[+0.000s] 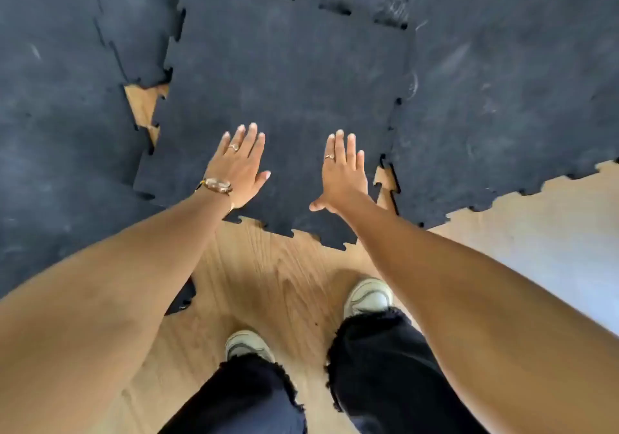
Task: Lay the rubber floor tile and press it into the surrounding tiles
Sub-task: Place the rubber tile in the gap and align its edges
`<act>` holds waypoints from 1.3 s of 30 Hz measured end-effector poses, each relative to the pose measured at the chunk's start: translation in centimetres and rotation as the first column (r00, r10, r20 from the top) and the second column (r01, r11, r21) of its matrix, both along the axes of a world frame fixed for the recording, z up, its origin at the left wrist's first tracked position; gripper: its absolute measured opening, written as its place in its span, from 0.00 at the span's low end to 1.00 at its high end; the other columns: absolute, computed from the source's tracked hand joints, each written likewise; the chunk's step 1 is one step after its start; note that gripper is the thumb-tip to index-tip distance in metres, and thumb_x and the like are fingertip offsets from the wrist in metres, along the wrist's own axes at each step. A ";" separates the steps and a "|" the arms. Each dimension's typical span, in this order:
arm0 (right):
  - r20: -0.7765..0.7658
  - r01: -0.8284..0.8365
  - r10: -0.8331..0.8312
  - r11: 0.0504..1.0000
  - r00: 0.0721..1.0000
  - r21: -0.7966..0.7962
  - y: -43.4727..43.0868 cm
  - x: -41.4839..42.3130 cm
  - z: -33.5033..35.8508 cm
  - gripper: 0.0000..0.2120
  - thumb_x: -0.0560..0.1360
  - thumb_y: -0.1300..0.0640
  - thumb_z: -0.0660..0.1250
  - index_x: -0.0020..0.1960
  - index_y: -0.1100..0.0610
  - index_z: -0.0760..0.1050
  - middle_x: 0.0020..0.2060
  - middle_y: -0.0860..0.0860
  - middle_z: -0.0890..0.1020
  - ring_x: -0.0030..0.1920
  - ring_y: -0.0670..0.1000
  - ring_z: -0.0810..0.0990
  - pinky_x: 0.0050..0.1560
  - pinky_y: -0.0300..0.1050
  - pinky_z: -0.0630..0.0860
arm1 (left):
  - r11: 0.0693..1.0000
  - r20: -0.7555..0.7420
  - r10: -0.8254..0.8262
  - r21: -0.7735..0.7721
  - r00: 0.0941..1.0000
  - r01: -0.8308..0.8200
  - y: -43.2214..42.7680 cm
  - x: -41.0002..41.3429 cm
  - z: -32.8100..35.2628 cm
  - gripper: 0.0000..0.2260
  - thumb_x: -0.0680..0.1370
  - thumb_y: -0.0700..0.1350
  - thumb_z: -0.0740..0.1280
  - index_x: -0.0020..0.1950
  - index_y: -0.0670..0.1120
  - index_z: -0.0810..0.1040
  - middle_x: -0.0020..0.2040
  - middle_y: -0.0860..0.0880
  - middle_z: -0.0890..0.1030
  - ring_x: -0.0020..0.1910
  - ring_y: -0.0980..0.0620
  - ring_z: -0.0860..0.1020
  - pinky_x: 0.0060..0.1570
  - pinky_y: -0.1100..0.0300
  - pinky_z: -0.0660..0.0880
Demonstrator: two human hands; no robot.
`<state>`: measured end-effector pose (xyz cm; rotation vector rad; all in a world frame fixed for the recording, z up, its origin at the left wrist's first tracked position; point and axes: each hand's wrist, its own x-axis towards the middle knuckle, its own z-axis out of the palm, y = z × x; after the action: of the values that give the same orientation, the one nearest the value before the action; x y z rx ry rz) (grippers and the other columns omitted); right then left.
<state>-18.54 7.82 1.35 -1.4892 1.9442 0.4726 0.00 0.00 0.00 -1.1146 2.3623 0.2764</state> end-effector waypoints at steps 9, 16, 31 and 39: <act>-0.079 -0.011 -0.030 0.883 0.996 -0.470 -3.8 -0.3 -12.5 0.34 0.83 0.43 0.45 0.79 0.63 0.43 0.79 0.58 0.45 0.79 0.56 0.43 0.78 0.54 0.42 | 0.973 -0.258 0.098 -0.180 0.961 -0.147 -4.5 -0.5 -11.4 0.31 0.82 0.57 0.48 0.79 0.39 0.46 0.80 0.42 0.47 0.78 0.43 0.45 0.76 0.41 0.47; -0.076 -0.012 -0.027 0.884 0.997 -0.468 -4.1 -0.5 -13.1 0.34 0.82 0.44 0.47 0.79 0.65 0.48 0.79 0.59 0.48 0.79 0.58 0.46 0.76 0.58 0.50 | 0.982 -0.281 0.103 -0.126 0.954 -0.143 -5.0 -0.3 -11.4 0.33 0.80 0.57 0.49 0.79 0.40 0.47 0.80 0.42 0.48 0.78 0.43 0.45 0.75 0.40 0.48; -0.130 -0.033 -0.041 0.852 0.991 -0.523 -3.5 -0.2 -13.4 0.33 0.82 0.42 0.46 0.78 0.63 0.51 0.79 0.57 0.51 0.79 0.55 0.49 0.75 0.56 0.51 | 0.968 -0.385 0.103 -0.173 0.917 -0.181 -4.6 0.1 -12.0 0.32 0.80 0.59 0.49 0.79 0.43 0.51 0.80 0.45 0.51 0.79 0.46 0.48 0.74 0.43 0.50; -0.144 -0.031 -0.032 0.909 0.989 -0.416 -3.8 -0.2 -12.5 0.38 0.78 0.36 0.28 0.78 0.60 0.42 0.79 0.55 0.46 0.79 0.53 0.43 0.76 0.51 0.40 | 0.983 -0.341 0.162 -0.030 0.926 -0.183 -5.4 -0.2 -11.3 0.34 0.77 0.63 0.40 0.77 0.47 0.35 0.79 0.48 0.36 0.76 0.50 0.33 0.74 0.49 0.32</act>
<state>-18.71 3.98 -11.19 -1.7557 2.2664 0.1708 -0.16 -5.42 -11.26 -1.4049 2.5844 0.4956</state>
